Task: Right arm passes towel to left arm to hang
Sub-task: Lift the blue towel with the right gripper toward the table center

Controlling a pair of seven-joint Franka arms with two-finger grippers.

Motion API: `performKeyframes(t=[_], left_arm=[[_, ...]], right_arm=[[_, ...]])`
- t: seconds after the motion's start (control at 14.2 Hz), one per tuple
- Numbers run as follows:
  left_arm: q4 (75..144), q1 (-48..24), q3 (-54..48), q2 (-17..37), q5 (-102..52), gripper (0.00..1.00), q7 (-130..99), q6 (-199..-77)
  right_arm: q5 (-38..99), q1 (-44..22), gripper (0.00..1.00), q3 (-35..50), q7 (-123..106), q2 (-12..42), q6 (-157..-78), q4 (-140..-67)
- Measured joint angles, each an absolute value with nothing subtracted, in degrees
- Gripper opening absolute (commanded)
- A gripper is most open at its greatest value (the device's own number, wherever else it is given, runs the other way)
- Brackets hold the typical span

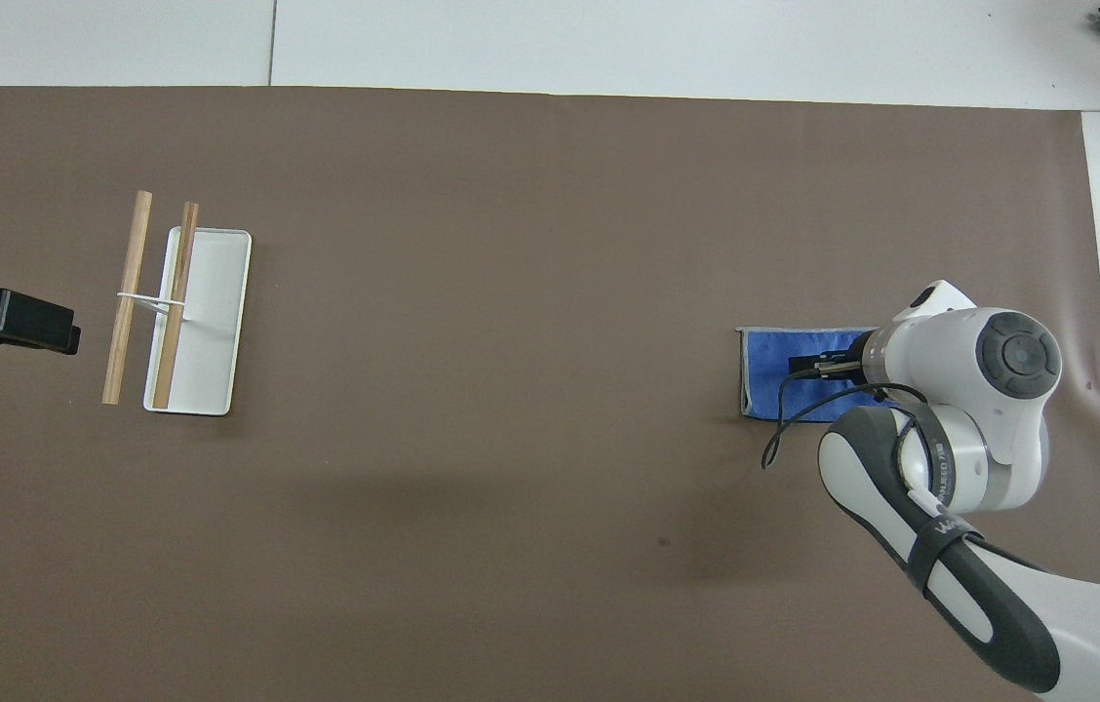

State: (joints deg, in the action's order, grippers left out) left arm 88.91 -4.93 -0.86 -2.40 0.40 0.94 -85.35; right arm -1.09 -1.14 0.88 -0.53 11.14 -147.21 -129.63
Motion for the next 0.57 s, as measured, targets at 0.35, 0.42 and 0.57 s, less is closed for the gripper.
performKeyframes(t=[0.35, 0.42, 0.57], left_arm=[[88.91, -4.93, -0.86, -2.40, 0.40, 1.00, 0.94, -85.35], [88.91, -4.92, -0.86, -2.40, 0.40, 1.00, 0.94, -85.35], [88.91, -4.92, -0.86, -2.40, 0.40, 1.00, 0.94, -85.35]], right_arm=[[-1.09, -1.14, 1.00, 0.88, -0.66, 11.13, -147.93, -130.12], [-1.09, -1.14, 1.00, 0.88, -0.71, 11.14, -148.43, -130.37], [-1.09, -1.14, 0.93, 0.88, -0.73, 11.14, -148.79, -130.71]])
